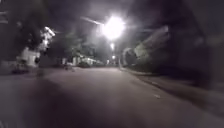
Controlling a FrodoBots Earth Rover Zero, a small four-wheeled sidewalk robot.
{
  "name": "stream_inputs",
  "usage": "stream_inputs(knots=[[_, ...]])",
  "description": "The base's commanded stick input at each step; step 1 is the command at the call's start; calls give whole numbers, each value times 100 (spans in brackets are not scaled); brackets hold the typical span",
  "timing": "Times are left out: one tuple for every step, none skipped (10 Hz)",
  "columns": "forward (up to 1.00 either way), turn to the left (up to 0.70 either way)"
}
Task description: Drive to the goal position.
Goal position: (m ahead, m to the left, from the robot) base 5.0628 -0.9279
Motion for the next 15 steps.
stream_inputs(knots=[[70,-35],[70,-26],[70,-12],[70,-2],[70,0],[70,0],[70,0],[70,0],[70,0],[70,0],[70,0],[70,0],[70,-35],[70,-35],[70,-35]])
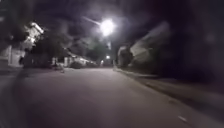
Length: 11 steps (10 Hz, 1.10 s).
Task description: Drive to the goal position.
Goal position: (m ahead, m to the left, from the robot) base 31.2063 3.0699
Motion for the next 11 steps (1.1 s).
stream_inputs(knots=[[70,-35],[70,-22],[70,0],[70,0],[70,0],[70,0],[70,0],[70,0],[70,0],[70,0],[70,0]])
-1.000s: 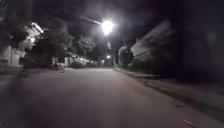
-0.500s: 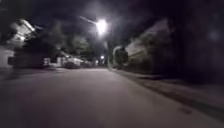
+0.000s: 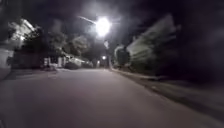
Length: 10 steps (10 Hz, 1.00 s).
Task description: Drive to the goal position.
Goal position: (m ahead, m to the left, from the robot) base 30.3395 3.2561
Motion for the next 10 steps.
stream_inputs(knots=[[70,0],[70,0],[70,0],[70,0],[70,0],[70,0],[70,0],[70,0],[70,0],[70,0]])
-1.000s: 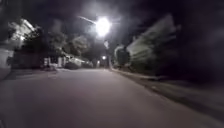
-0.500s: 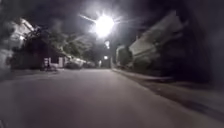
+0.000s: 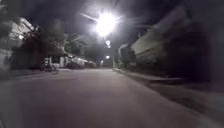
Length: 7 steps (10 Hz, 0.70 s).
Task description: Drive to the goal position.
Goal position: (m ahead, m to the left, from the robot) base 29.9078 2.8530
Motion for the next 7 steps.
stream_inputs(knots=[[70,0],[70,0],[70,0],[70,0],[70,0],[70,0],[70,0]])
